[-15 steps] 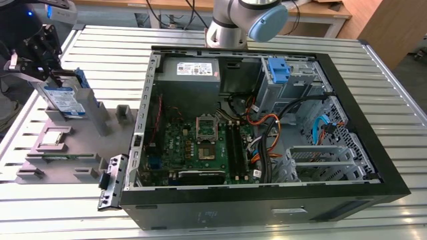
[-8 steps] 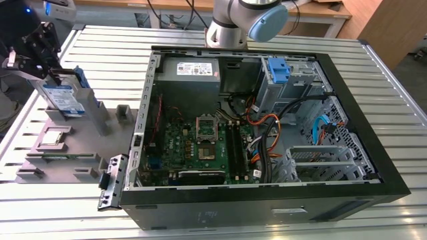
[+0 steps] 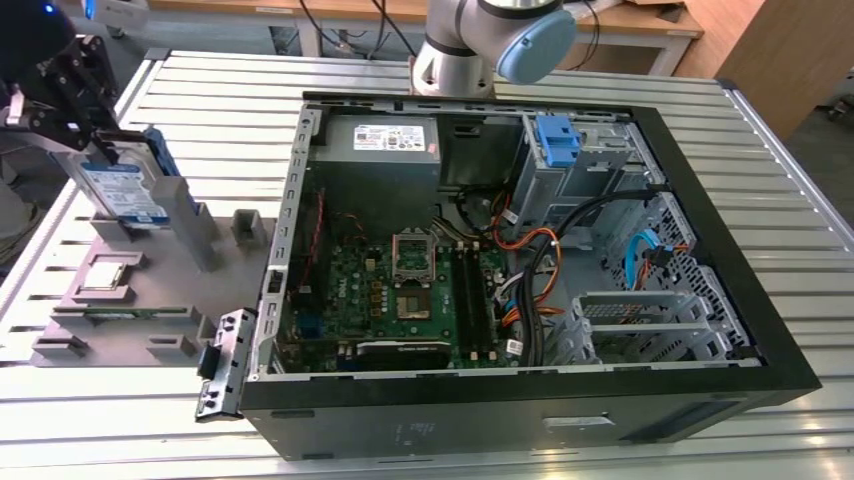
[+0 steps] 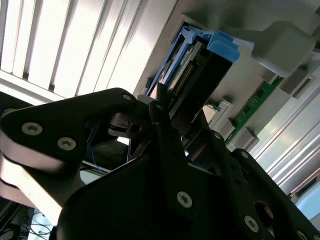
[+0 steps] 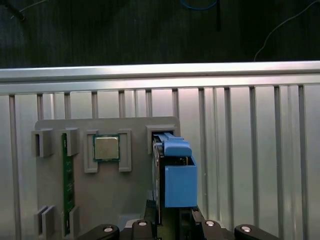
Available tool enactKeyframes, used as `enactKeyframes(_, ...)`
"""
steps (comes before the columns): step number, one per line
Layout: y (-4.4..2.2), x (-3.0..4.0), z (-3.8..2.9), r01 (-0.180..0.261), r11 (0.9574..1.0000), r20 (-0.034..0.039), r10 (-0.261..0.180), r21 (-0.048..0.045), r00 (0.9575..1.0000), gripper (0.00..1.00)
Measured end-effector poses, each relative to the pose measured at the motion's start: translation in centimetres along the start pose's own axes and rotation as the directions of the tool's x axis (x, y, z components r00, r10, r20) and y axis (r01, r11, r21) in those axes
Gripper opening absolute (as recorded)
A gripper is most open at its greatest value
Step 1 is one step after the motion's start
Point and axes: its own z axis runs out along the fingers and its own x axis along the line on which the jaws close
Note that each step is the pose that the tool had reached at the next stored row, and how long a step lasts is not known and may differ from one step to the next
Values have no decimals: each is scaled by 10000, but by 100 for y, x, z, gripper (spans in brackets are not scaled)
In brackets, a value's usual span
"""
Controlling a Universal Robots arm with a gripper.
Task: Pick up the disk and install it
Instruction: 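Pick up the disk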
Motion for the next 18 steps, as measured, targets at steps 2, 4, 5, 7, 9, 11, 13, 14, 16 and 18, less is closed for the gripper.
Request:
enactKeyframes(2,-1,-2,-30,0,10000,0,0,0,10000,35)
enactKeyframes(4,-1,-3,-41,0,10000,1,0,1,10000,35)
enactKeyframes(5,-1,-3,-41,0,10000,1,0,1,10000,35)
enactKeyframes(7,-1,-3,-42,0,10000,2,0,0,10000,35)
enactKeyframes(9,-1,-3,-42,0,10000,3,0,-1,10000,35)
enactKeyframes(11,-1,-3,-43,-1,10000,4,1,-1,10000,35)
enactKeyframes(13,-1,-3,-42,0,10000,4,0,-1,10000,35)
enactKeyframes(14,-1,-3,-42,0,10000,4,0,0,10000,35)
enactKeyframes(16,-1,-3,-42,0,10000,5,0,-1,10000,35)
enactKeyframes(18,-1,-3,-46,0,10000,5,0,-1,10000,35)
